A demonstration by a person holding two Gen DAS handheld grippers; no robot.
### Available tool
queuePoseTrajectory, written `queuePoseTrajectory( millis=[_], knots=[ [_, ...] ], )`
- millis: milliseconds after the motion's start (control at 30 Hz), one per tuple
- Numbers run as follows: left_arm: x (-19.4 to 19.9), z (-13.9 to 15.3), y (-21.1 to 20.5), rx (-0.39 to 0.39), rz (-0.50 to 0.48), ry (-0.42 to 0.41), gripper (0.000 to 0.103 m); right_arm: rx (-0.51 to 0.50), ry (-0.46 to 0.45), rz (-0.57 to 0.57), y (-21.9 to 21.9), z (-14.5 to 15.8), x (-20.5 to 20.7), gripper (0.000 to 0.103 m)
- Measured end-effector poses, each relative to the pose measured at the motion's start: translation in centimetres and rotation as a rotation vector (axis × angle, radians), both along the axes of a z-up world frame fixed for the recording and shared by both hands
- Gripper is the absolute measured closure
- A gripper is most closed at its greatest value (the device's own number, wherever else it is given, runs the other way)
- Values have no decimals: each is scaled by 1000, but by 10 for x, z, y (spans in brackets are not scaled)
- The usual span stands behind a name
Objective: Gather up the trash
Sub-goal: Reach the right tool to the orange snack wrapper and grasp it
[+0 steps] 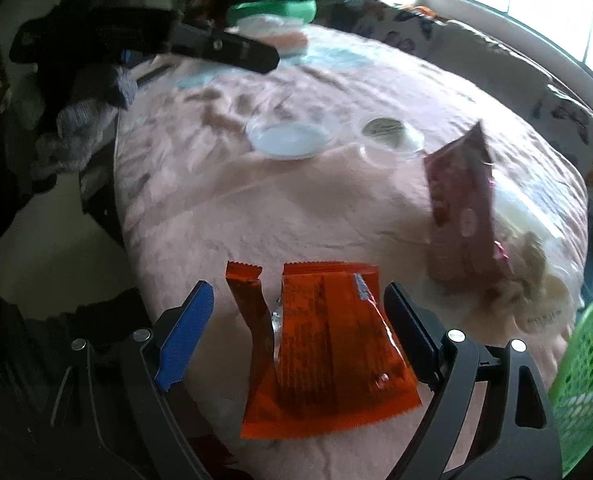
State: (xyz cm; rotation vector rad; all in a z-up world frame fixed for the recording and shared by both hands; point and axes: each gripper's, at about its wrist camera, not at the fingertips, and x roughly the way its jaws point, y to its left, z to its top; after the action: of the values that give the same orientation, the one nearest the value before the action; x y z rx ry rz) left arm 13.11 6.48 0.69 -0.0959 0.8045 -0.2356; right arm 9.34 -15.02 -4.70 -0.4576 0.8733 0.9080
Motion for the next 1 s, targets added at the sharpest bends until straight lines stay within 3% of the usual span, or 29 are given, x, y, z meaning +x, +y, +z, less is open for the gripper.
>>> queuePoseTrajectory(
  millis=[267,433,700,800,1000],
  knots=[
    [-3,-11,10,-8,12,25,20,-100,-12,30,13,-18,5,20],
    [-2,-19,7,-13,2,43,20,-130,-21,15,13,-24,8,32],
    [-2,-23,0,-19,-10,51,20,-78,-13,-37,4,-17,10,49],
    [-2,-23,0,-17,-9,50,20,-65,-12,-31,2,-16,8,49],
    [-2,-23,2,-22,-4,56,20,-74,-13,-21,8,-20,6,38]
  ],
)
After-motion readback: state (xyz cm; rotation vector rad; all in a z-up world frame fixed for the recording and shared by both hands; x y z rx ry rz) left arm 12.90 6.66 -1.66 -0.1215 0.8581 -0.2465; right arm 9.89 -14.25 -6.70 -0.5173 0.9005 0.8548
